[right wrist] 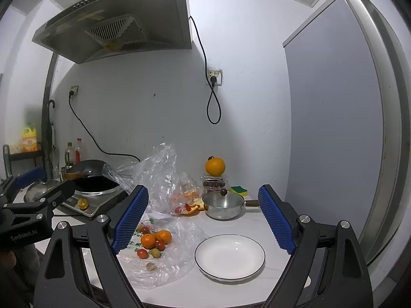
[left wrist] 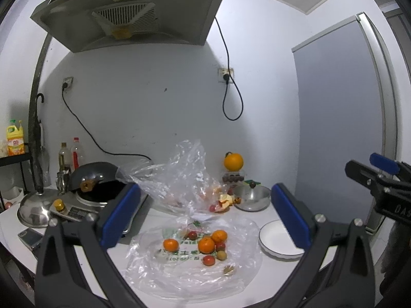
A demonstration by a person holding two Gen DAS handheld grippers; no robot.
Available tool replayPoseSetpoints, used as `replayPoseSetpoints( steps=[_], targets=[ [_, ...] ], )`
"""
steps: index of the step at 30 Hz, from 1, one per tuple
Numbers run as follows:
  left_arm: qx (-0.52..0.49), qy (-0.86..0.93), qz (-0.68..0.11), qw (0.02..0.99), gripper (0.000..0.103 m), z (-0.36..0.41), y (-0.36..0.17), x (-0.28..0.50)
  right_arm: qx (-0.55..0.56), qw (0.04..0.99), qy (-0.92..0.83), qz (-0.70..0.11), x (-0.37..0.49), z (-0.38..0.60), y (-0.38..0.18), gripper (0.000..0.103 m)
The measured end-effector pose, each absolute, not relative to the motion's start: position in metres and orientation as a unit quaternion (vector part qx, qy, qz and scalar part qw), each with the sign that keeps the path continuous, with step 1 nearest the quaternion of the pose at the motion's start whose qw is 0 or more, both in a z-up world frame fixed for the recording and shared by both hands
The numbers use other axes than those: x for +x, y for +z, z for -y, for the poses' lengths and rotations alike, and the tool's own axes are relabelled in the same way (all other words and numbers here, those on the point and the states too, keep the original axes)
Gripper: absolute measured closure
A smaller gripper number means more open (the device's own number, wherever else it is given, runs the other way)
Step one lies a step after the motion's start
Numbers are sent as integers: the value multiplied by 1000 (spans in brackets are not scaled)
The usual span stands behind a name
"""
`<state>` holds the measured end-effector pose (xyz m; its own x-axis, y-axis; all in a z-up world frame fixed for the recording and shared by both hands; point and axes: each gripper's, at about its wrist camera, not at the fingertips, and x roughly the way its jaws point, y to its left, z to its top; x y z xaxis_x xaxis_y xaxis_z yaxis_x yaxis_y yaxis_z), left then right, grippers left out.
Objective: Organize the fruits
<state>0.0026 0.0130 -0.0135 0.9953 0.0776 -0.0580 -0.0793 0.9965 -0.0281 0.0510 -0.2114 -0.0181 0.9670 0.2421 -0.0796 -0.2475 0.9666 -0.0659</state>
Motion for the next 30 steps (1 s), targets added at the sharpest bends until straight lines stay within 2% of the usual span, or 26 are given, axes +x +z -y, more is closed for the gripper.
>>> replayPoseSetpoints(
  steps=[30],
  targets=[
    [-11, 37, -26, 999, 1, -12, -16, 1, -42, 990, 125, -41, 54, 208, -21, 13]
  ],
)
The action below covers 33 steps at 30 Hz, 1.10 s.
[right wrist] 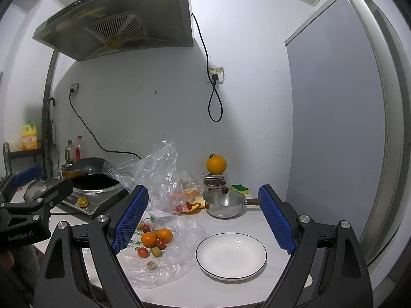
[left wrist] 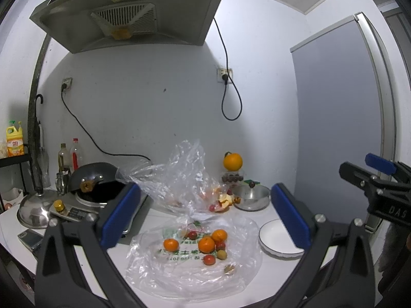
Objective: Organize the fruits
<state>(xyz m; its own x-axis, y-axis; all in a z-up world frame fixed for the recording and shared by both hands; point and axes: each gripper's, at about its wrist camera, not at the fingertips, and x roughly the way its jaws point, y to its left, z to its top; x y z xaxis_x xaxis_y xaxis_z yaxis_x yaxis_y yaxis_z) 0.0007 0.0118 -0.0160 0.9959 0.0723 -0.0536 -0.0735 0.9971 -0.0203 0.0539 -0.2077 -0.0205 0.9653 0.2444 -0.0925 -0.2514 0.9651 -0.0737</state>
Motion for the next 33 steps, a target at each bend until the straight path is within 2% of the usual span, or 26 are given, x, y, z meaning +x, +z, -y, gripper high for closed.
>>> replayPoseSetpoints(
  steps=[33],
  targets=[
    [-17, 34, -40, 998, 1, -17, -27, 18, -51, 989, 124, -60, 74, 204, -25, 13]
  ],
)
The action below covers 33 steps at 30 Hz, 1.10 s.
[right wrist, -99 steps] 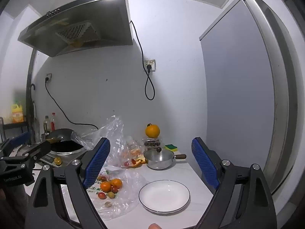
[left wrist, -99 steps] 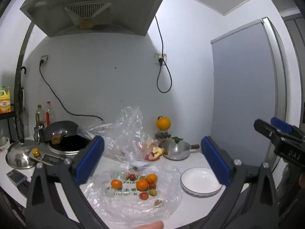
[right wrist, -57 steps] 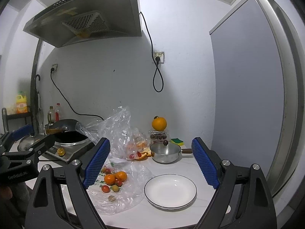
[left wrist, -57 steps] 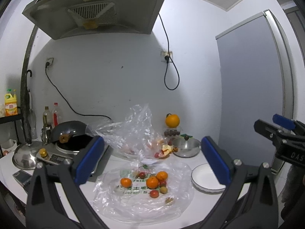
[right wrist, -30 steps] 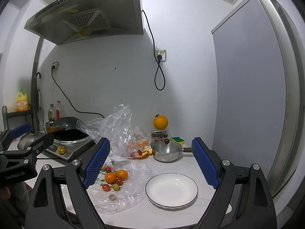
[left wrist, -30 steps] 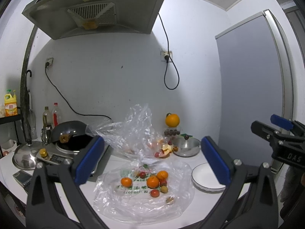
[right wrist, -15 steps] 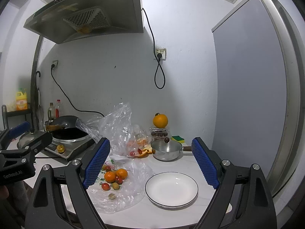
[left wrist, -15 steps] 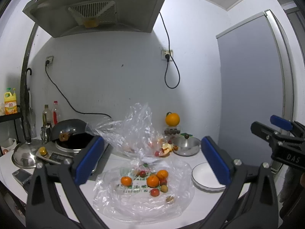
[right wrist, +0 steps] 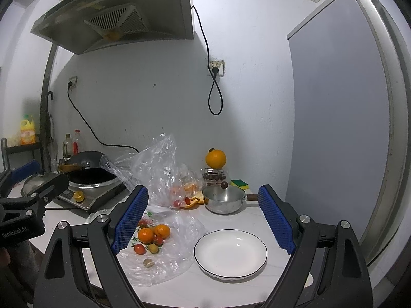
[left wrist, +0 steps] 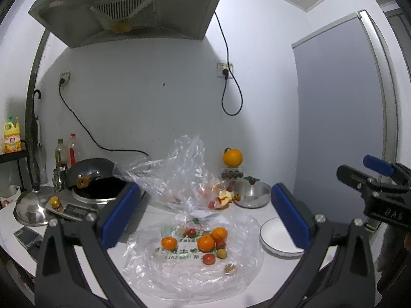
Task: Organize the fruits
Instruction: 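Grasp a small yellow fruit on the bag with the right tool while the left tool approaches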
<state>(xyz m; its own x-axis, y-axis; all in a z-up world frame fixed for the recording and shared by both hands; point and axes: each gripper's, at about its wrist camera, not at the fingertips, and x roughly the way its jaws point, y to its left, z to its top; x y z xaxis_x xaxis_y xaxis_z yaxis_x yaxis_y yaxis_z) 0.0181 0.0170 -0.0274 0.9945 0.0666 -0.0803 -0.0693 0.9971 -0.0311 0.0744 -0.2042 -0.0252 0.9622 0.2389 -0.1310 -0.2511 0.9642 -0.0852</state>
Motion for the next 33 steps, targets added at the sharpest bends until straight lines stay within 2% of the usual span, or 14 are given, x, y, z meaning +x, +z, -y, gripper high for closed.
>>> replayPoseSetpoints(
  steps=[24, 27, 29, 33],
  targets=[
    [-40, 55, -139, 988, 1, -52, -110, 84, -103, 967, 171, -159, 143, 154, -91, 14],
    [-46, 54, -151, 986, 1, -59, -121, 92, -113, 961, 181, -178, 155, 143, -104, 15],
    [-50, 51, -160, 985, 1, -63, -129, 98, -122, 955, 187, -196, 166, 134, -115, 22],
    [-56, 49, -177, 981, 1, -69, -144, 108, -139, 943, 198, -230, 185, 119, -135, 25]
  ],
)
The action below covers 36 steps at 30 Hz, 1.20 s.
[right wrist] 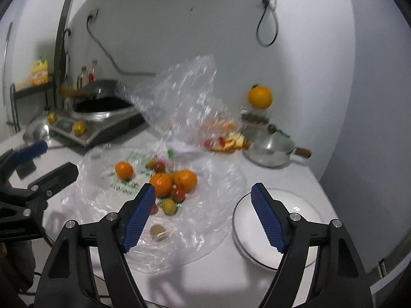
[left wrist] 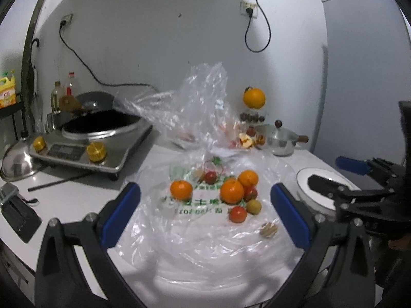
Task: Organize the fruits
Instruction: 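Grasp a small yellow fruit on the bag with the right tool while the left tool approaches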
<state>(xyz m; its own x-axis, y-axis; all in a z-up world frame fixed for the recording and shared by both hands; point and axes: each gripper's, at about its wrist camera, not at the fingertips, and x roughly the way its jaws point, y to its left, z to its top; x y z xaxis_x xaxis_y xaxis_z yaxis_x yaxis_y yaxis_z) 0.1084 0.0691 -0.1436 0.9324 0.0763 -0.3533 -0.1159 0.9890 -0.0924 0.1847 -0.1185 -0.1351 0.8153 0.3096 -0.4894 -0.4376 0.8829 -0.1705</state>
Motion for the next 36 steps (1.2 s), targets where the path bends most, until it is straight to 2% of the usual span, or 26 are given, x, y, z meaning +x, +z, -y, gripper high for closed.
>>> replayPoseSetpoints(
  steps=[3, 12, 15, 36],
  targets=[
    [-62, 51, -188, 979, 1, -75, -151, 116, -150, 933, 206, -253, 199, 110, -148, 30],
    [-75, 55, -209, 973, 1, -81, -166, 133, -188, 909, 209, -309, 237, 88, -184, 31],
    [-74, 54, -212, 973, 1, -80, -169, 136, -208, 900, 207, -322, 241, 87, -196, 36],
    [-73, 47, -220, 972, 1, -76, -175, 128, -246, 884, 229, -324, 206, 82, -215, 36]
  ],
)
